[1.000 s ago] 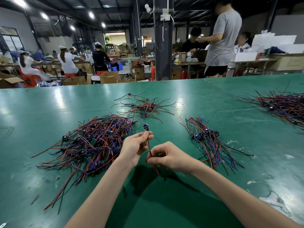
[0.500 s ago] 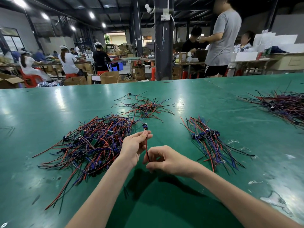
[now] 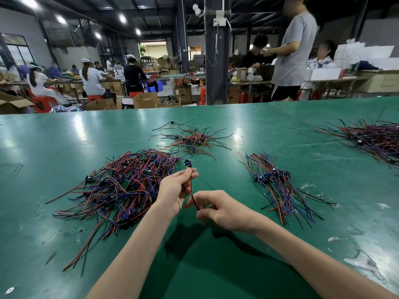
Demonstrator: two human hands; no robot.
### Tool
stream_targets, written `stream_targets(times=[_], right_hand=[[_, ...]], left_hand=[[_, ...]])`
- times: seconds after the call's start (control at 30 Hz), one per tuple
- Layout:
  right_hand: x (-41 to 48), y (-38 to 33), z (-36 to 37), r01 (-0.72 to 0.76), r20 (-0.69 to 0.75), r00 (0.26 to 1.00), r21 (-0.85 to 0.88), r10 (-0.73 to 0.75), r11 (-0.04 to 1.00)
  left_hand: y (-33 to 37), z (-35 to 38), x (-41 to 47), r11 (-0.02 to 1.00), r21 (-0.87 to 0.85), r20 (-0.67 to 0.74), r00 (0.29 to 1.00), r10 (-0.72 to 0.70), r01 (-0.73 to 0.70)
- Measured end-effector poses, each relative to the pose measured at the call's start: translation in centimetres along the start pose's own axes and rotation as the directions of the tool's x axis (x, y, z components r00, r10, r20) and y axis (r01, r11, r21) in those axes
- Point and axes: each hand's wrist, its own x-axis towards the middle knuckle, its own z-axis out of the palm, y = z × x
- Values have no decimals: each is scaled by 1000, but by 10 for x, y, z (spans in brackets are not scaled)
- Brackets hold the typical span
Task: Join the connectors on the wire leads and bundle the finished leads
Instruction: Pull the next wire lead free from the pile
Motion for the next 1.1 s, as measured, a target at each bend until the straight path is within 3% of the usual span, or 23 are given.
stream_targets(times=[0.23,0.4,0.5,0.57,0.73,0.83,1.1], right_hand=[[1,0,-1,-45,19,999,65,44,997],[-3,-1,-19,-231,264,950,233,167,945],[-4,1,-28,-337,332,907,200,260,920],[-2,3,-30,-349,293,915,223,279,910],[4,10,-27,-260,36,963,399,268,879],[6,13,-25,-240,-16,960,479,281,844],[6,14,-24,-188,-66,971,371,228,909]], left_hand=[[4,1,-3,999,-35,10,1000,-2,2],[6,4,-7,999,-20,15,999,29,-28],[4,7,-10,999,30,32,999,26,-27],[1,9,-12,997,71,54,998,21,-25],[-5,19,-22,994,111,162,987,7,-25],[-7,22,-25,992,116,181,983,30,-52],[-7,25,-27,997,73,143,989,30,-40]])
